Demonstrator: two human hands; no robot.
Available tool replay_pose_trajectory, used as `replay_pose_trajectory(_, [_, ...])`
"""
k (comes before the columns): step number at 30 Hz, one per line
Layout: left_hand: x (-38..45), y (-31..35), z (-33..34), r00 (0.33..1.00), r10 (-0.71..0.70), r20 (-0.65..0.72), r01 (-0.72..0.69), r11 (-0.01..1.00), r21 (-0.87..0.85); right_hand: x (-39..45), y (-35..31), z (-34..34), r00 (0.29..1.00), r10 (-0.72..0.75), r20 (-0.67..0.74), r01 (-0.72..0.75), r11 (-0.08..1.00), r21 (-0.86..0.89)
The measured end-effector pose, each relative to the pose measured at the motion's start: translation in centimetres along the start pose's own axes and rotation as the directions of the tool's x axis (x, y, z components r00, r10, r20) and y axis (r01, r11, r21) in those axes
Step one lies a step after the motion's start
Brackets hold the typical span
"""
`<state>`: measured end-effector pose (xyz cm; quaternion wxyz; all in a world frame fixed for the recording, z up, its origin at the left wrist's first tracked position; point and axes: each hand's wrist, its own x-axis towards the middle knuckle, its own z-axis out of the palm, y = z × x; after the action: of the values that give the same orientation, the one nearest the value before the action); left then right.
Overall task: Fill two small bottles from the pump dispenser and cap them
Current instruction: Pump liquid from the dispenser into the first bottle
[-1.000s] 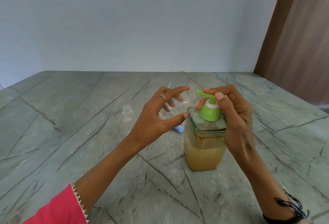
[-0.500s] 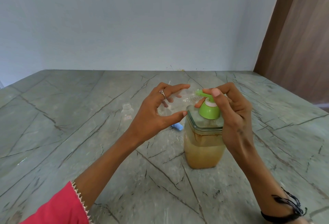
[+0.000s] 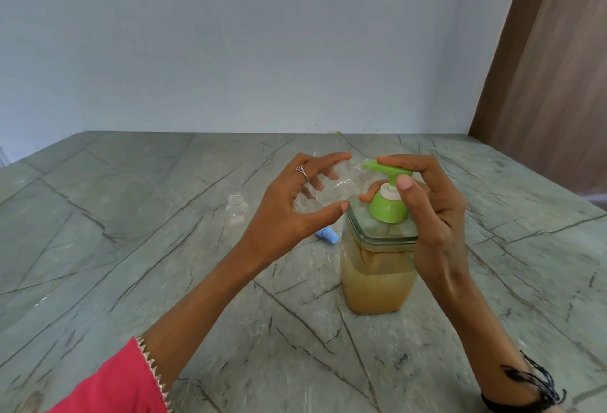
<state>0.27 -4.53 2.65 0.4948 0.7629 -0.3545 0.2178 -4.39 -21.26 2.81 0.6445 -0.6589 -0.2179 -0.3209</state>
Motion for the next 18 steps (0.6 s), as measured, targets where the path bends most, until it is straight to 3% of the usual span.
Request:
replay_pose_trajectory(12, [-0.49, -0.06, -0.06, 0.999, 0.014, 0.028, -0.014, 1.0, 0.003, 0.02, 0.03, 0.26, 0.998, -0.004, -0.067, 0.0, 0.999, -0.053])
replay_pose_trajectory(18, [-0.25, 0.28, 0.09, 1.0, -0.024, 0.01, 0.025, 1.0, -0.018, -0.18, 0.06, 0.04, 0.999, -0.029, -0.031, 0.028, 0.999, -0.04])
